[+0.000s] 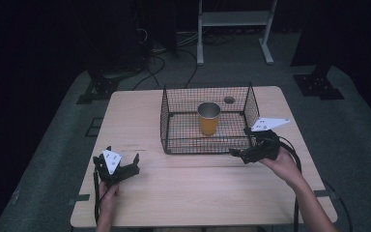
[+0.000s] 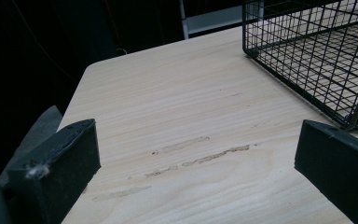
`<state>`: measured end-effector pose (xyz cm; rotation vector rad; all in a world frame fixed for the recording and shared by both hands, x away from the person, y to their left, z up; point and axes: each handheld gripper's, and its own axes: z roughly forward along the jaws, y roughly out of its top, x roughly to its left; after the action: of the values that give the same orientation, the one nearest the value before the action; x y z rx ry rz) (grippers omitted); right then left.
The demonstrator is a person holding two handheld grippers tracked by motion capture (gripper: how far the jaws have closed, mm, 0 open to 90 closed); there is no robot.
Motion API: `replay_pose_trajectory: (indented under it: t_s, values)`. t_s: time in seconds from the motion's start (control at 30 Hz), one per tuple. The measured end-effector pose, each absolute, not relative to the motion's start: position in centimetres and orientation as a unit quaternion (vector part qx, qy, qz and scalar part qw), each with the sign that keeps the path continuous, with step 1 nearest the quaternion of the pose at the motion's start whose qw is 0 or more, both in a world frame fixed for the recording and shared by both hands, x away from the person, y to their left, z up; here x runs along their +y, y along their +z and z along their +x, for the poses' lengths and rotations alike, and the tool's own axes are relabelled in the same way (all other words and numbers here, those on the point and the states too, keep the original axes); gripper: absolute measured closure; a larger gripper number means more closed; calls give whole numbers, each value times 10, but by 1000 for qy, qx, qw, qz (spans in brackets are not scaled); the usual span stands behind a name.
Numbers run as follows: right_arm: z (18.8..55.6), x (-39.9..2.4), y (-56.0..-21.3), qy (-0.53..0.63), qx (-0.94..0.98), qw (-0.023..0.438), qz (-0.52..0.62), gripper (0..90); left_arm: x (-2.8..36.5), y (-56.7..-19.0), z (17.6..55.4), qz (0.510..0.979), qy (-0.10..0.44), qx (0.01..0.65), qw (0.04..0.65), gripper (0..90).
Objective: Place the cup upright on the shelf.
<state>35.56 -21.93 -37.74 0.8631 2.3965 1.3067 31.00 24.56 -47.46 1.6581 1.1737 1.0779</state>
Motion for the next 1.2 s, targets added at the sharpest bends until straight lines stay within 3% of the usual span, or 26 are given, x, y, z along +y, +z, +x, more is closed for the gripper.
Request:
replay_pose_trajectory:
  t_s: [1.2]
  values:
    - [328,-267,-417,433,820,140,347,18,245,-475,310,660,429,465,406,0]
